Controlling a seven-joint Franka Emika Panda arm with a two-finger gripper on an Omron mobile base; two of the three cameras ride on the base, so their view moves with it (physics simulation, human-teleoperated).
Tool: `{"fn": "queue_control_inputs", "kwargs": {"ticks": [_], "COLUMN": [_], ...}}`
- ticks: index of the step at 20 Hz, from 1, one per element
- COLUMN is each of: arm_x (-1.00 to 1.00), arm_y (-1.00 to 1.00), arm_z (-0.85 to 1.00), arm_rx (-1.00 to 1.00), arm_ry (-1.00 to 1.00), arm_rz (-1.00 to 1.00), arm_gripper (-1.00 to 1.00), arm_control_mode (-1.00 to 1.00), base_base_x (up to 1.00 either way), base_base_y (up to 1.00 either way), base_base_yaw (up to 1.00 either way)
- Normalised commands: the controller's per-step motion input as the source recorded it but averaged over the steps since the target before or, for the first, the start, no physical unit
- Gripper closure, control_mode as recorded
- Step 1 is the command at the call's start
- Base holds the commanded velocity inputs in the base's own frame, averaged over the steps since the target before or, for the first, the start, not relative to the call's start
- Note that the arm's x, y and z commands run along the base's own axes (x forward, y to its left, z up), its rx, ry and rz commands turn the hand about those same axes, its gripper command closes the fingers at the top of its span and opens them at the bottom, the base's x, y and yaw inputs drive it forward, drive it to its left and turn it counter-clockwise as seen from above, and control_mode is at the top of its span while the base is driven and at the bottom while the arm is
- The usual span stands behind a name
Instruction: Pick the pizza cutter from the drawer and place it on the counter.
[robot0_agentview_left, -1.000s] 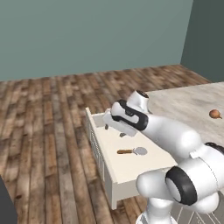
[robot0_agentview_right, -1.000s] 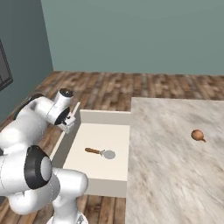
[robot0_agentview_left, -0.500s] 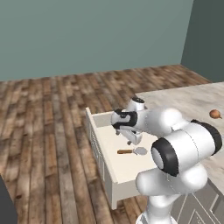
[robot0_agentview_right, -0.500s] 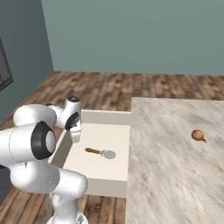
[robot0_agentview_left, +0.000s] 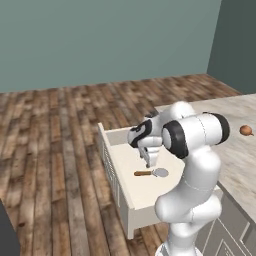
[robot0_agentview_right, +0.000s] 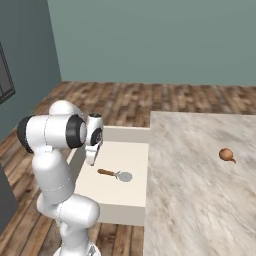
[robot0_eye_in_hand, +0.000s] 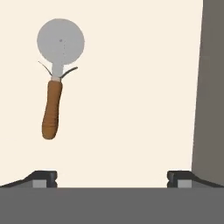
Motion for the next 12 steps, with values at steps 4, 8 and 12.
{"fn": "queue_control_inputs", "kwargs": {"ticks": [4, 8, 12], "arm_x": [0.38, 0.51, 0.68], "arm_y": [-0.03, 0.00, 0.00], "arm_z": [-0.69, -0.68, -0.57], "arm_rx": [-0.11, -0.13, -0.07], "arm_ry": [0.12, 0.09, 0.08], "arm_rz": [-0.35, -0.23, -0.18], "arm_gripper": [-1.00, -1.00, -1.00], "arm_control_mode": [-1.00, -1.00, -1.00], "base_base_x": [0.00, 0.00, 0.00], "base_base_y": [0.00, 0.00, 0.00], "base_base_yaw": [0.00, 0.00, 0.00]}}
